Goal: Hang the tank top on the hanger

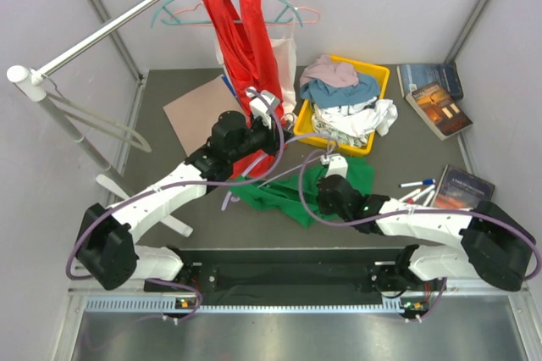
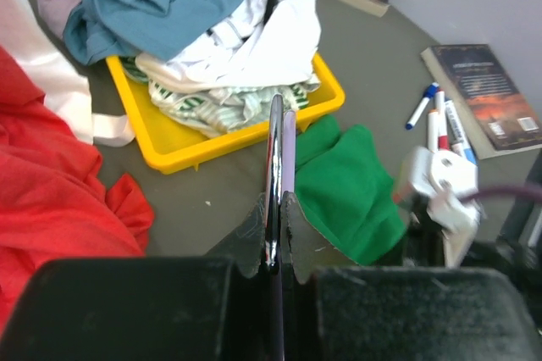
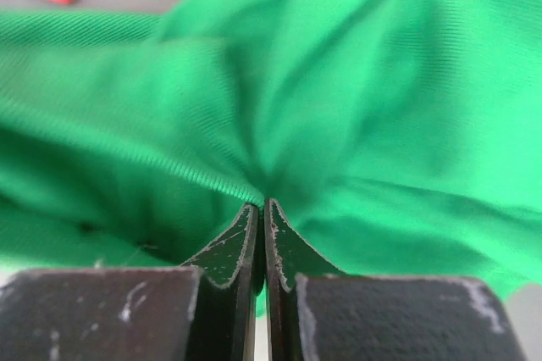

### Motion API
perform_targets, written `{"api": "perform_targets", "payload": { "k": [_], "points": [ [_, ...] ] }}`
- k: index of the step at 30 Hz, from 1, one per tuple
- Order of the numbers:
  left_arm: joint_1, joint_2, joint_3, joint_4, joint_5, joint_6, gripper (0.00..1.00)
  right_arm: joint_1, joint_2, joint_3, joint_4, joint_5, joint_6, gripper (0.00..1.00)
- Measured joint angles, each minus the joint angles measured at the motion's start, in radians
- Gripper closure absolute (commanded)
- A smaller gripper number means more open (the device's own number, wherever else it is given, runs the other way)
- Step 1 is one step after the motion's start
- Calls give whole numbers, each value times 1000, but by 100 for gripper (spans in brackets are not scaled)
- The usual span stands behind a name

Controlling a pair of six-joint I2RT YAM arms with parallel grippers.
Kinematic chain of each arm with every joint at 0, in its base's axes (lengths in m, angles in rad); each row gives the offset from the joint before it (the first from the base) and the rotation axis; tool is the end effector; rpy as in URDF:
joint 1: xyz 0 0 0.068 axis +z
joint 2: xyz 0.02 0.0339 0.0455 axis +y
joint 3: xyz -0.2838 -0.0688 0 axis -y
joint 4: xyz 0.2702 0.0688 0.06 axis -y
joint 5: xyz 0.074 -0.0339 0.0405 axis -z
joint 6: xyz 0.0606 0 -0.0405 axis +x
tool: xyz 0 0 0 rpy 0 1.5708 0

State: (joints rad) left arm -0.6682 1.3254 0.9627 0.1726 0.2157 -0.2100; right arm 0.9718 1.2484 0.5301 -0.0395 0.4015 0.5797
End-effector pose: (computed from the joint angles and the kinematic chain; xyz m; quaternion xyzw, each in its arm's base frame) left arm 0.2712 -0.2306 0.3239 0.2408 0.7309 -0.3443 0.5378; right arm 0.1703 0.2074 0.1608 -0.0980 0.8982 0.1406 0.4049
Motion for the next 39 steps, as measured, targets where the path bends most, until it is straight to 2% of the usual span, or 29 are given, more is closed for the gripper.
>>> {"api": "perform_targets", "payload": {
  "k": [9,22,31,39],
  "points": [
    [0,-77,0,41,80,8,100,-314,-171,-117,90,-176,-47,100],
    [0,-77,0,58,147,22,100,-637,-251,-125,127,-410,-154,100],
    [-1,-77,0,66,182,22,100,-779,-199,-115,143,-558,-171,100],
    [-1,-71,0,84,200,21,100,-878,-185,-16,119,-626,-204,100]
  ]
}}
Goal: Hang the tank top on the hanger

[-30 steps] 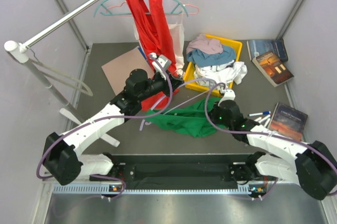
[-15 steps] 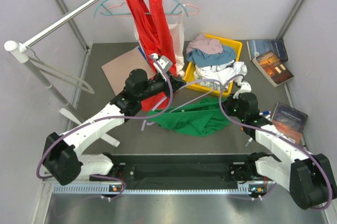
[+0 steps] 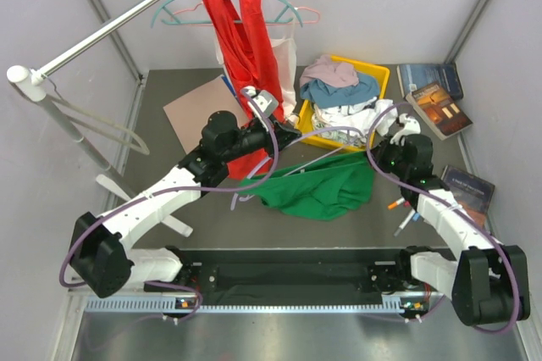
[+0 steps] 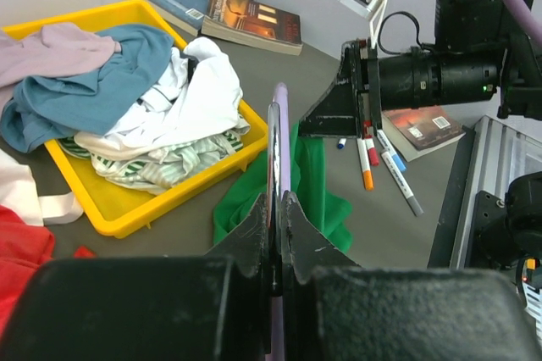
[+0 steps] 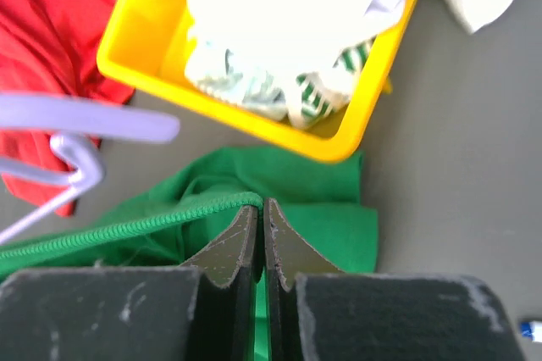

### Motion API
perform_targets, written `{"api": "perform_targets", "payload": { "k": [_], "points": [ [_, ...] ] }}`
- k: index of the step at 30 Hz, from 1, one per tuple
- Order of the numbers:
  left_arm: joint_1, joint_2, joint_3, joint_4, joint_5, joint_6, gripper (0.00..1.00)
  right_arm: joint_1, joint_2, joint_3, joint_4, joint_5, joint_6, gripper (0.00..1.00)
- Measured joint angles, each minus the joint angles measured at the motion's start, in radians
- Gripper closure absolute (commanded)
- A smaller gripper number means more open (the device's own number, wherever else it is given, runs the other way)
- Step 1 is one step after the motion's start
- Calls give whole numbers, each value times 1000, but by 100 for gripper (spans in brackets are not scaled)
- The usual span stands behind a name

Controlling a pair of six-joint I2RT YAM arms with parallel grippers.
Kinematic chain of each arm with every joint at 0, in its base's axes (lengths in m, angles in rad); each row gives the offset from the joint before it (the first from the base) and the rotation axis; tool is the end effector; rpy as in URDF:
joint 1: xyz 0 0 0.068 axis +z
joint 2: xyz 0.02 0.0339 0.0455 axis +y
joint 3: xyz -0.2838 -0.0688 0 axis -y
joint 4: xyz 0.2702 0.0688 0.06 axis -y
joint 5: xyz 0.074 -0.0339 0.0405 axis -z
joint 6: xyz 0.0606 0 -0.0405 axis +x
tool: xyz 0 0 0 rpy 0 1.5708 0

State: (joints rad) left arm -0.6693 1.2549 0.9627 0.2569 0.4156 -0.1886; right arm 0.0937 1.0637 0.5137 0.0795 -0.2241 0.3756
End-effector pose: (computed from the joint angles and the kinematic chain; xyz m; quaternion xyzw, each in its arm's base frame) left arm 0.2493 -0.2284 0.3583 0.3067 0.6497 -0.4176 0.5563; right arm 0.2601 0.0380 0.2112 0.0611 0.8469 0.2135 0.4831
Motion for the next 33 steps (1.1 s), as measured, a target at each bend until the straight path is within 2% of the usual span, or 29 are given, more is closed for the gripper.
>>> {"api": "perform_targets", "payload": {
  "k": [12,25,33],
  "points": [
    [0,8,0,35,17,0,100,-110,56,81,-42,-67,-28,100],
    [0,20,0,37,40,-17,100,-171,177,194,-68,-73,-59,100],
    [-8,90,0,35,35,-18,100,-173,180,206,-66,-90,-61,100]
  ]
}}
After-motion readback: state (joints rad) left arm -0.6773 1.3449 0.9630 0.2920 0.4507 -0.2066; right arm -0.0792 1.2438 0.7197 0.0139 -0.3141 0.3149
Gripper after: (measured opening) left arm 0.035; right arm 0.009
